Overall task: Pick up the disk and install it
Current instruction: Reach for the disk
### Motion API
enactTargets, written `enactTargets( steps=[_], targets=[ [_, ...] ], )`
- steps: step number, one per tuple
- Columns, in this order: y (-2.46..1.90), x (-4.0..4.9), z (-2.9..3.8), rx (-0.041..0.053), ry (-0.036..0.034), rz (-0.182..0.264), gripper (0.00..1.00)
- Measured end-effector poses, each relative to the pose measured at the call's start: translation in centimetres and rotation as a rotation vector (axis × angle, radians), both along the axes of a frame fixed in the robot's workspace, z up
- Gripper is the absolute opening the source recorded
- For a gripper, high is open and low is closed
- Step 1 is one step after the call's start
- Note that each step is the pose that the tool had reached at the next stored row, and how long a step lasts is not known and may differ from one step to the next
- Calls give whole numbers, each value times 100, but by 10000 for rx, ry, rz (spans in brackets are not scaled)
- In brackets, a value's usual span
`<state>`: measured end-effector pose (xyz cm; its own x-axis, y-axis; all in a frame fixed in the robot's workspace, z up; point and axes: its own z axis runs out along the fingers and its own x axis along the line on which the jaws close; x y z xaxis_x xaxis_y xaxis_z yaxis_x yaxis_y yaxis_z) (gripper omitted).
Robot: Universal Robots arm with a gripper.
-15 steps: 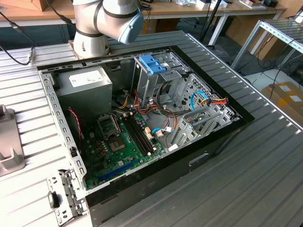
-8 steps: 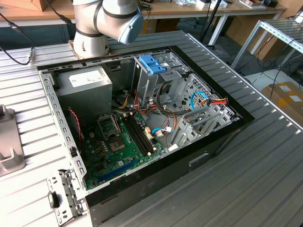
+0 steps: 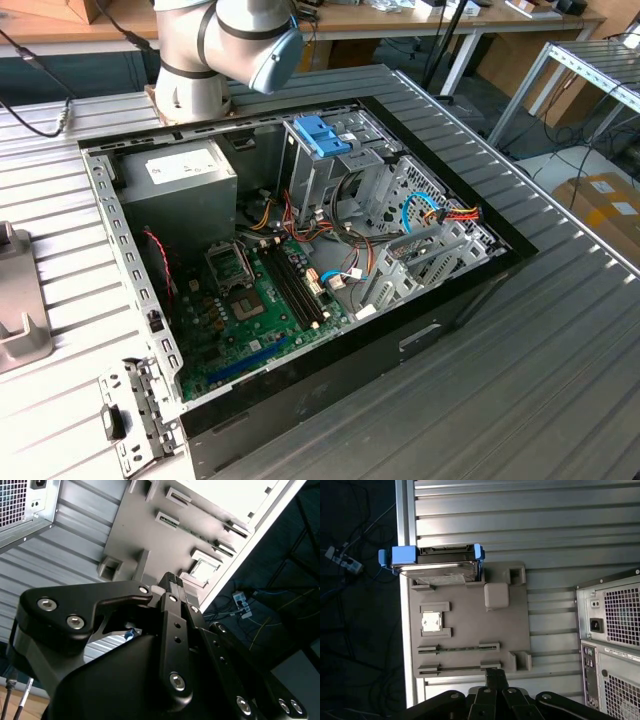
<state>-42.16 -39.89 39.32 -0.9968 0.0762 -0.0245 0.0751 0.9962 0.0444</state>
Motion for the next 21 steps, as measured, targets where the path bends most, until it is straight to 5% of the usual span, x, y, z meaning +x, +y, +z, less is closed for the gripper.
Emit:
enactTargets(
  steps=[21],
  targets=[
    [0,-138,0,0,0,0,10]
  ],
)
